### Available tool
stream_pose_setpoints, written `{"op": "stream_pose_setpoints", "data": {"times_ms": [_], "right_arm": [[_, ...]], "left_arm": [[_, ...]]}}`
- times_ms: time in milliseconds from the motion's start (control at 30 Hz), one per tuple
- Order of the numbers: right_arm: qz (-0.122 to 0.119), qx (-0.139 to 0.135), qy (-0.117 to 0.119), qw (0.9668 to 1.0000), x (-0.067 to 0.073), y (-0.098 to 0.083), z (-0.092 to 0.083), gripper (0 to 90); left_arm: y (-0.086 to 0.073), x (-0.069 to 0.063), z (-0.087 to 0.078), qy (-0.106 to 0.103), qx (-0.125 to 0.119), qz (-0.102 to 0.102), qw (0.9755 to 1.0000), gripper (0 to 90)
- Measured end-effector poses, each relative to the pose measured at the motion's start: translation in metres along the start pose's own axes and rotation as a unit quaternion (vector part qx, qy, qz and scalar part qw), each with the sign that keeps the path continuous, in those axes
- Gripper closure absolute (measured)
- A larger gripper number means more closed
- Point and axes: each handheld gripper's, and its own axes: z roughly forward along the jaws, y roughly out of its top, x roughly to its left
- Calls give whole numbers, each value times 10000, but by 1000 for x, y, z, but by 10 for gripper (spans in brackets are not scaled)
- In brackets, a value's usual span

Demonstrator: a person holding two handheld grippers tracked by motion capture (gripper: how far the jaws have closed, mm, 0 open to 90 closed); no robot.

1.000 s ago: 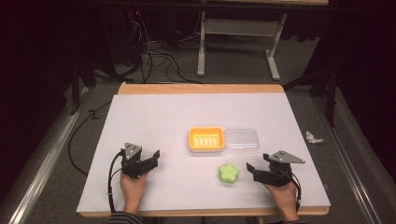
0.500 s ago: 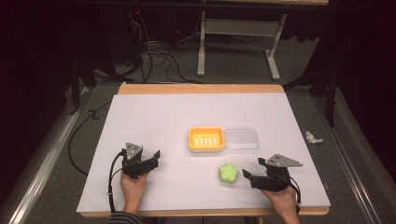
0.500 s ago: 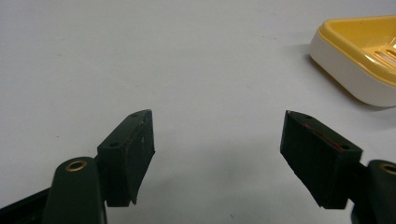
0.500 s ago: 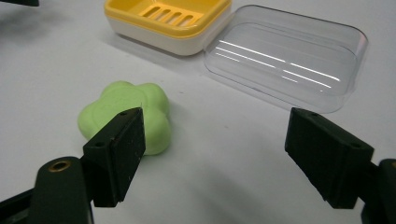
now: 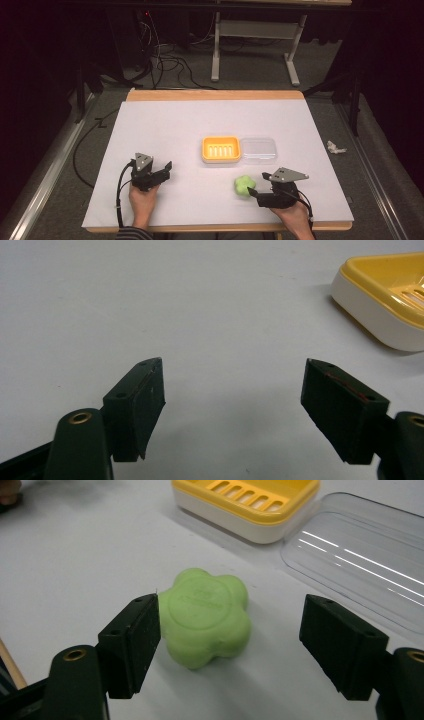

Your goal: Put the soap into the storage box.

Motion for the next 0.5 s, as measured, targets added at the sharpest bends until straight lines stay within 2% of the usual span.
{"op": "stream_pose_setpoints", "data": {"times_ms": [167,500], "right_arm": [[-234,210,83,9995,9,8,10,239],[-453,604,34,9971,18,13,30,209]], "left_arm": [[0,0,0,-9,4,4,10000,261],[0,0,0,-16,19,-3,10000,259]]}}
